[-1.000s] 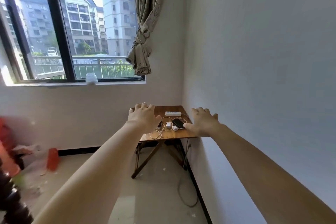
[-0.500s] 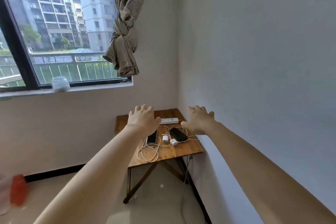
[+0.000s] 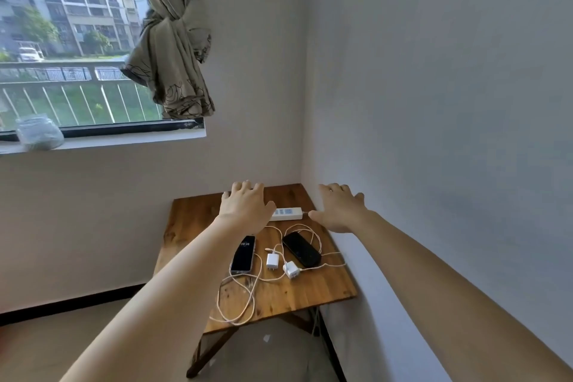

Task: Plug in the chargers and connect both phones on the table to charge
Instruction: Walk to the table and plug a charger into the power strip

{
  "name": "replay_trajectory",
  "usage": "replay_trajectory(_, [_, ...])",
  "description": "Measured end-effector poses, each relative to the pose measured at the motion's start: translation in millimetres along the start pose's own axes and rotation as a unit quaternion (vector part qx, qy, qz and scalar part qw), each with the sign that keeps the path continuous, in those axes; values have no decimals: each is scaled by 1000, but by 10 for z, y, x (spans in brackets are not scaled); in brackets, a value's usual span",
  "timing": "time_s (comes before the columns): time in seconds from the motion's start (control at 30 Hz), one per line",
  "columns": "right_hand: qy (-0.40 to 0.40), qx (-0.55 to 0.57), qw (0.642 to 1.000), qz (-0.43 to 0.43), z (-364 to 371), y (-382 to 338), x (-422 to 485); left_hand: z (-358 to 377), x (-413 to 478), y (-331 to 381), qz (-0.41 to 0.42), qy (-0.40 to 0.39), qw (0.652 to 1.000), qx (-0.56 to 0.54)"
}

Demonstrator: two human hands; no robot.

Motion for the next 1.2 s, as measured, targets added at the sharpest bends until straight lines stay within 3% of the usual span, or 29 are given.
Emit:
replay_trajectory(0.13, [-18,3,1000,-1,171,227,656,341,591,33,-6,-1,1000,-18])
replay_trajectory(0.37, [-69,36,997,25,830,593,1403,1123,1303,52,-28,-71,996,-37])
replay_trajectory(0.73, [-165,83,980,69,1980,973,2415,2695,2082,103,38,-208,977,-37])
replay_trajectory(1.03, [-271,160,935,165,3366,1258,2381,3988,2046,159,127,-337,932,-33])
replay_trajectory(1.2, [-287,150,924,202,3847,1307,2259,4368,1902,225,175,-364,914,-27])
Point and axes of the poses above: each hand's wrist, its own x-axis towards the middle knuckle, its own z-axis out of the palm, y = z × x, the point moved 8 cm from there along x, towards the middle knuckle, and after that the axes turned 13 degrees about x, right-handed, at the moved point
